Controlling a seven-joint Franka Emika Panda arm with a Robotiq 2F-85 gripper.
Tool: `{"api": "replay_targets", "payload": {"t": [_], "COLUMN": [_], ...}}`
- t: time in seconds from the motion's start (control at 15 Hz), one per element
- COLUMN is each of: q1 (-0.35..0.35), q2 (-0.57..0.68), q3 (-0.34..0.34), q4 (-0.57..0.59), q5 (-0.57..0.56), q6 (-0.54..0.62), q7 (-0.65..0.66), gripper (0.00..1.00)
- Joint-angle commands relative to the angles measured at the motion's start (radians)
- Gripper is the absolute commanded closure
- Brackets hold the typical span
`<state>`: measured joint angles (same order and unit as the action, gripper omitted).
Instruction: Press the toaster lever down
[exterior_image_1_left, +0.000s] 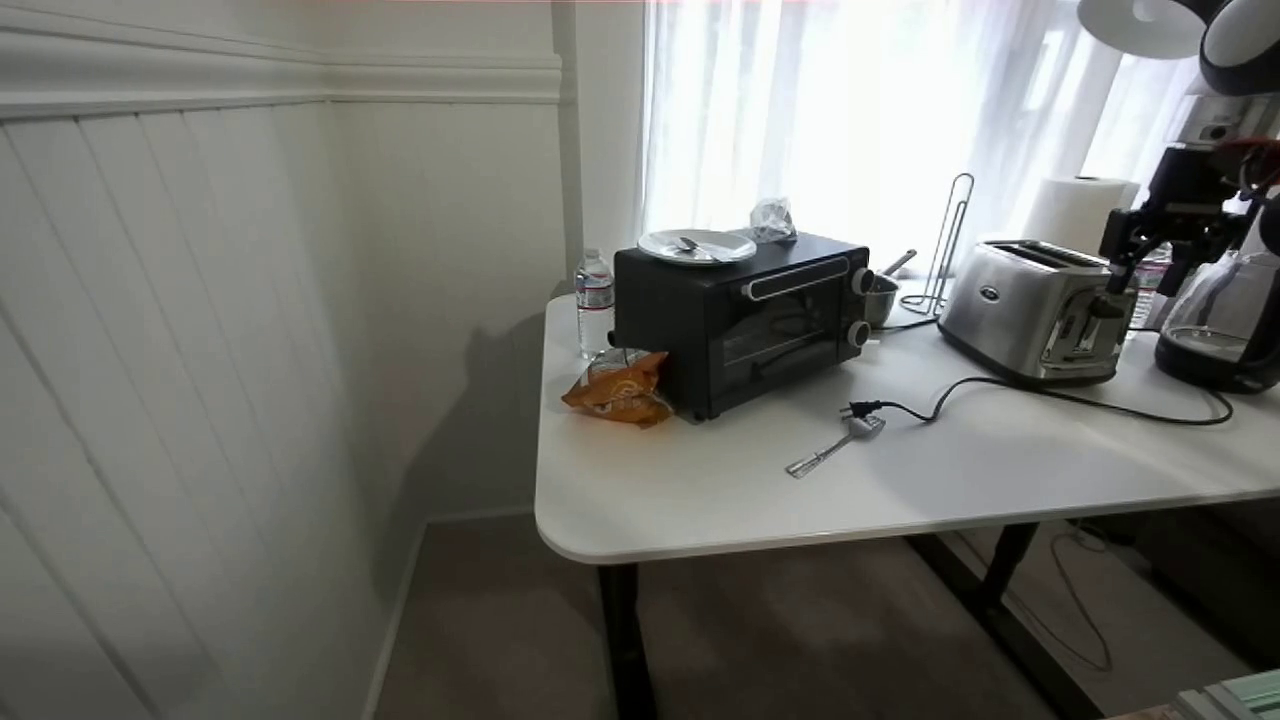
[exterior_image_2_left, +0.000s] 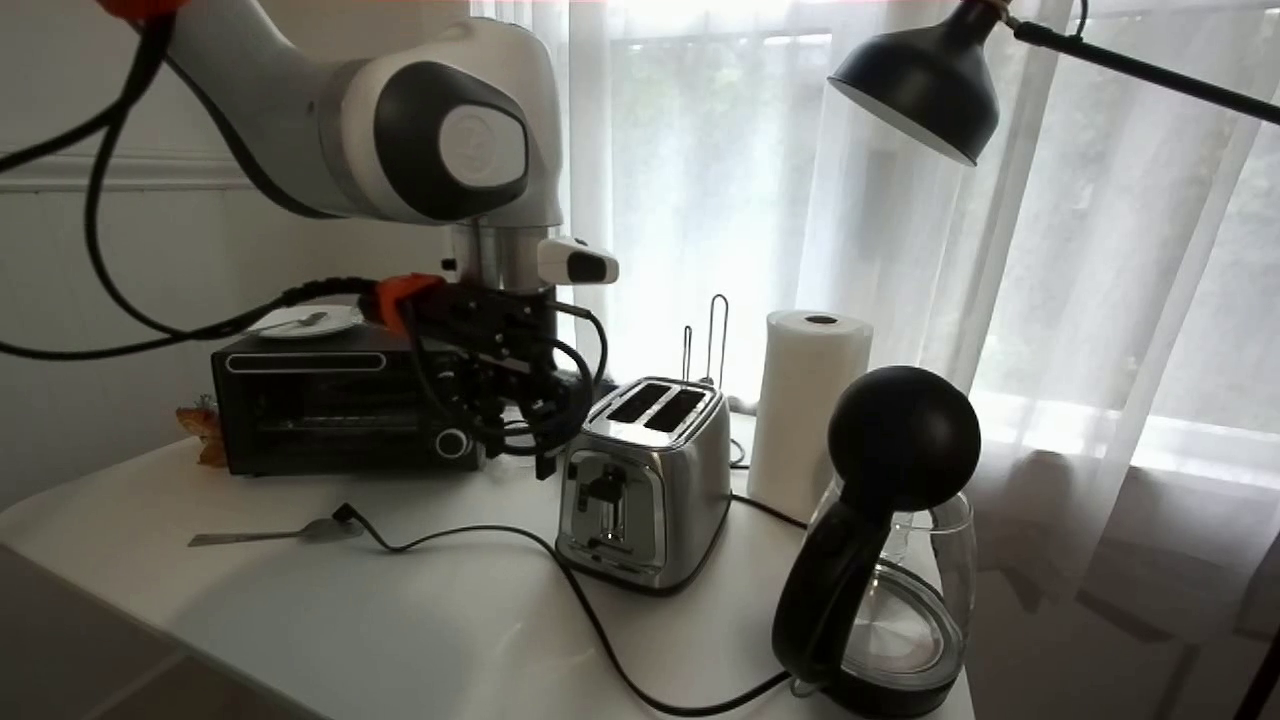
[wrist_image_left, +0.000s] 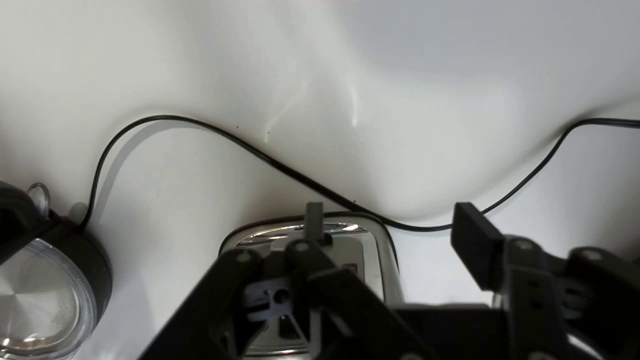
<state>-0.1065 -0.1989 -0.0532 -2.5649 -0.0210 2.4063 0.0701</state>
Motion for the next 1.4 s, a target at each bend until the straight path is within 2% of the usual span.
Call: {"api": "replay_targets", "payload": {"t": [0.0, 0.2, 0.33, 0.4, 0.8, 1.33], "q1": [-0.012, -0.020, -0.022, -0.022, -0.028, -0.017], "q2": [0.068, 0.106, 0.129, 0.139, 0.194, 0.238], "q3": [-0.012, -0.022, -0.030, -0.035, -0.055, -0.063], "q4": [0.051, 0.074, 0.086, 0.088, 0.095, 0.080], "q5": [-0.032, -0.060, -0.073, -0.074, -0.139, -0.114], "q6": [0.052, 0.095, 0.116, 0.132, 0.207, 0.266], "q7": [0.026, 0.033, 0.037, 0.038, 0.087, 0.100], "gripper": [0.62, 0.84, 0.97, 1.00, 1.00, 1.00]}}
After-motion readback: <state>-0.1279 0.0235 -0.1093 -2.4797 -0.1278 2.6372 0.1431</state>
